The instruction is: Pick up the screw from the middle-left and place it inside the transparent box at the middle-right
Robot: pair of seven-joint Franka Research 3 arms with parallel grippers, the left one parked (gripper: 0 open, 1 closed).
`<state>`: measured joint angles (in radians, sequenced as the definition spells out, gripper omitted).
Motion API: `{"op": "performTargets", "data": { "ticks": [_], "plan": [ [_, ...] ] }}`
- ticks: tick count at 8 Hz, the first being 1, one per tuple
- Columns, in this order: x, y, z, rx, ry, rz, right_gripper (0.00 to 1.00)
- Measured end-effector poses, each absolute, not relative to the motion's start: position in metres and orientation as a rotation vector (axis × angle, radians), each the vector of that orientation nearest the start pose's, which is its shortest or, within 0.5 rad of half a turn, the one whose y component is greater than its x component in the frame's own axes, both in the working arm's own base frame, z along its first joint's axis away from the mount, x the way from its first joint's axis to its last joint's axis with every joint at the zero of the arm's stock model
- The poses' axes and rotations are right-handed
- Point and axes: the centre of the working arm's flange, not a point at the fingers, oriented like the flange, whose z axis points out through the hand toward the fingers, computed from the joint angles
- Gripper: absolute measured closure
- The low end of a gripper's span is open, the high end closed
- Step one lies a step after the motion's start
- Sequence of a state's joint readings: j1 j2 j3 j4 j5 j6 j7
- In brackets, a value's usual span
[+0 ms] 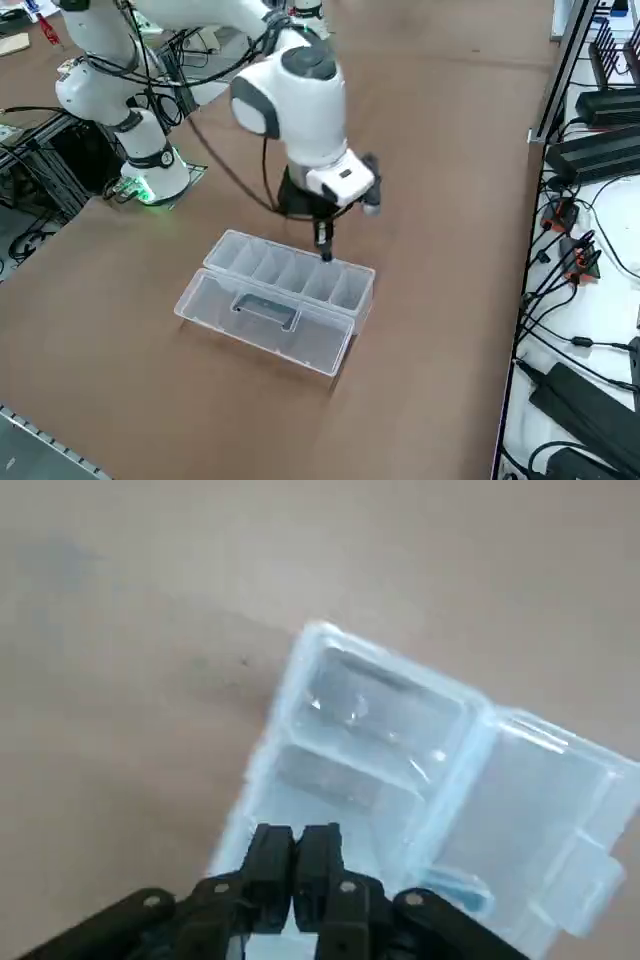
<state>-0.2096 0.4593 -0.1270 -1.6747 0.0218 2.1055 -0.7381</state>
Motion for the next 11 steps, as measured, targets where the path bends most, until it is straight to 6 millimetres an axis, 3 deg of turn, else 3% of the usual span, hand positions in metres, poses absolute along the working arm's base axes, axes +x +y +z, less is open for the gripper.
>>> {"op": "performTargets", "data": {
  "ticks": [2, 5, 7, 10, 11],
  "plan": [
    [0.62, -0.227, 0.325, -3.077, -0.639, 0.105, 0.95],
    [0.609, -0.224, 0.311, -3.056, -0.636, 0.151, 0.95],
    [0.607, -0.225, 0.307, -3.051, -0.635, 0.162, 0.89],
    [0.606, -0.227, 0.307, -3.053, -0.632, 0.159, 0.69],
    [0.608, -0.228, 0.309, -3.056, -0.634, 0.153, 0.53]
  ]
}}
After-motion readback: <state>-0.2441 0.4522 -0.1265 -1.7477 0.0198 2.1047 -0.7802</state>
